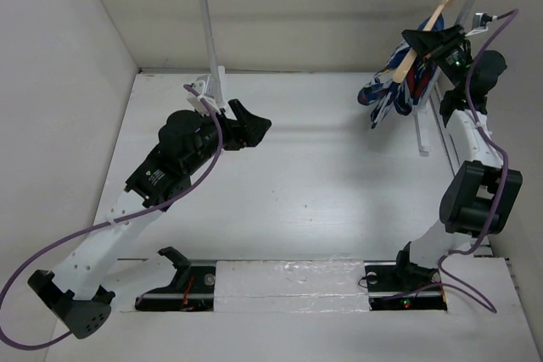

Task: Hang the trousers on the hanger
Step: Place the hanger at the clothesline, then reset both arms

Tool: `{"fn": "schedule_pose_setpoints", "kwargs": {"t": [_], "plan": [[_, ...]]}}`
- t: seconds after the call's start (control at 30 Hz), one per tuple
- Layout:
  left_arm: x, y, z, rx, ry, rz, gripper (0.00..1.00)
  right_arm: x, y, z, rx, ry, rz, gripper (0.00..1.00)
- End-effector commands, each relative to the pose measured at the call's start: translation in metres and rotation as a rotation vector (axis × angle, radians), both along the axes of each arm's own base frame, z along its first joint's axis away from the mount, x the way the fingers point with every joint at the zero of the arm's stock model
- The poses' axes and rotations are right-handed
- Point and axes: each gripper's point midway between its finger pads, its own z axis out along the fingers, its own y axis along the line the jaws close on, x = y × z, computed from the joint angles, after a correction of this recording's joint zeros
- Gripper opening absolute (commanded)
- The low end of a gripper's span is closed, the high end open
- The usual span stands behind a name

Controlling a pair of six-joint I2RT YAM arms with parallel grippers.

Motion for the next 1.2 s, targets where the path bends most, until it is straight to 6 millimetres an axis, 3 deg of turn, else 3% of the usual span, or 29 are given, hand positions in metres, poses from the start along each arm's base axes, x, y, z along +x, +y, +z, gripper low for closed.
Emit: {"fn": "schedule_pose_setpoints", "kwargs": {"t": [0.0,0.17,0.27,0.3,0.47,0.57,0.6,0.63,0.67,0.73,0.83,0.9,0.93,0.97,1.0,1.03,1.1,1.17], "plan": [[0.002,-0.002,0.007,-0.028,-0.026,-0.007,0.75,-0.037,-0.007,0.071,-0.111,-0.367,-0.046,0.00],[0.004,-0.005,0.007,-0.033,-0.020,-0.010,0.75,-0.028,-0.017,0.051,-0.114,-0.312,-0.035,0.03],[0.006,-0.005,0.009,-0.034,-0.025,-0.003,0.75,-0.026,-0.019,0.031,-0.115,-0.271,-0.028,0.30],[0.008,-0.005,0.007,-0.030,-0.019,0.003,0.76,-0.026,-0.024,0.019,-0.115,-0.246,-0.042,0.44],[0.010,-0.005,0.008,-0.026,-0.020,0.009,0.77,-0.026,-0.033,0.002,-0.137,-0.181,-0.060,0.51],[0.012,-0.006,0.009,-0.022,-0.021,0.012,0.78,-0.027,-0.043,-0.003,-0.167,-0.148,-0.079,0.61],[0.014,-0.006,0.009,-0.017,-0.022,0.014,0.80,-0.028,-0.046,-0.007,-0.217,-0.144,-0.091,0.74],[0.014,-0.006,0.009,-0.017,-0.022,0.016,0.80,-0.027,-0.046,-0.007,-0.211,-0.125,-0.090,0.74],[0.014,-0.006,0.010,-0.018,-0.024,0.017,0.84,-0.028,-0.046,-0.007,-0.231,-0.120,-0.091,1.00],[0.016,-0.006,0.011,-0.010,-0.027,0.019,0.99,-0.029,-0.045,-0.007,-0.292,-0.110,-0.100,1.00],[0.021,-0.002,0.013,-0.001,-0.034,0.053,0.99,-0.032,-0.062,-0.011,-0.391,-0.069,-0.188,1.00],[0.024,-0.001,0.011,0.011,-0.029,0.064,0.99,-0.034,-0.090,0.002,-0.517,-0.072,-0.347,1.00],[0.025,0.000,0.012,0.014,-0.031,0.073,0.99,-0.038,-0.096,-0.006,-0.538,-0.003,-0.384,1.00],[0.025,0.001,0.012,0.017,-0.031,0.076,0.99,-0.048,-0.100,0.011,-0.574,-0.021,-0.449,1.00],[0.026,0.001,0.011,0.021,-0.029,0.077,0.99,-0.050,-0.120,0.015,-0.622,-0.007,-0.564,1.00],[0.025,0.000,0.012,0.022,-0.031,0.069,0.99,-0.055,-0.125,0.009,-0.635,0.043,-0.592,1.00],[0.025,-0.002,0.013,0.022,-0.033,0.063,0.99,-0.067,-0.145,0.022,-0.682,0.065,-0.720,1.00],[0.025,-0.002,0.013,0.022,-0.031,0.061,0.99,-0.077,-0.150,0.022,-0.700,0.093,-0.768,1.00]]}}
